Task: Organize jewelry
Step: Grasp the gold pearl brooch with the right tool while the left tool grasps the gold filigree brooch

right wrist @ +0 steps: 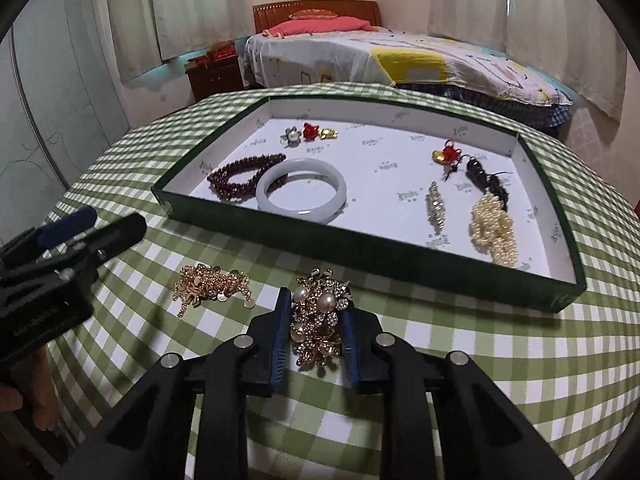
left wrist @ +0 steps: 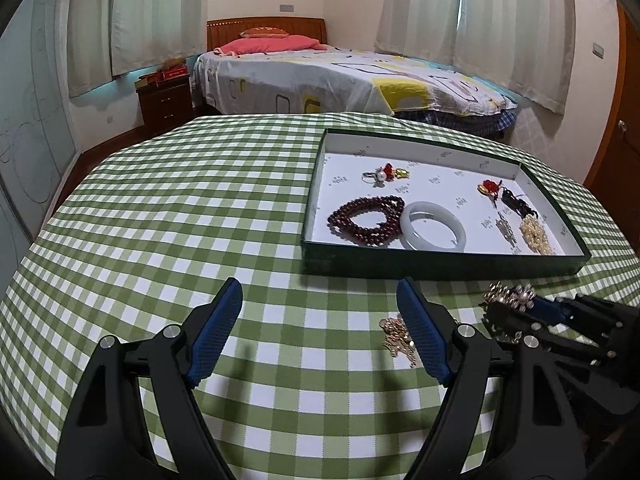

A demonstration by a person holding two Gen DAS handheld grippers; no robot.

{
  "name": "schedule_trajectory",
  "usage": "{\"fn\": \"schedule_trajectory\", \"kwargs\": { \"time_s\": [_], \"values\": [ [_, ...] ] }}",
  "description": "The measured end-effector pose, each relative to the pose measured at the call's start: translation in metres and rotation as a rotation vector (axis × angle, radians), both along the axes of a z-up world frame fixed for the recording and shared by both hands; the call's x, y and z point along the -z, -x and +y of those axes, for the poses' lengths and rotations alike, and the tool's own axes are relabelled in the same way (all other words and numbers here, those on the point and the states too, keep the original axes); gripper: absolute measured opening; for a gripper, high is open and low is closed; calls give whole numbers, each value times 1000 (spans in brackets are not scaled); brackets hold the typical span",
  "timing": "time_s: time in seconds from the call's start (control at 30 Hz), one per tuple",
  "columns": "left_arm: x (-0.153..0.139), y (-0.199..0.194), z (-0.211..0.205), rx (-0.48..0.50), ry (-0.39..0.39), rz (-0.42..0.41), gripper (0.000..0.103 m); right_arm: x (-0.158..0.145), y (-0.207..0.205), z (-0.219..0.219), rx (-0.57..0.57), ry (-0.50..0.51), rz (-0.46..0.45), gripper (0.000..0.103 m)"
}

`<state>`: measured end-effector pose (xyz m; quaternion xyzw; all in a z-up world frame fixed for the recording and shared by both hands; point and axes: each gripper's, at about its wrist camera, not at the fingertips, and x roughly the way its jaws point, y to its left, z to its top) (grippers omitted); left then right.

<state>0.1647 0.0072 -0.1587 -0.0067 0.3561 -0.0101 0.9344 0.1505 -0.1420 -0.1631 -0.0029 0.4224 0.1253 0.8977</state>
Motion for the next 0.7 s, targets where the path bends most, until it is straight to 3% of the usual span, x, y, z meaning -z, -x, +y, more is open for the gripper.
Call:
{"fn": "schedule_trajectory", "kwargs": {
  "time_s": [0.5,0.7],
  "values": [
    [18,-6,-36,112,11,72,76,-8,14,-53,105,-37,-29,24],
    [28,-17,-41,121,26,126,61,-4,15,-64,124,-59,-24,24]
  ]
}}
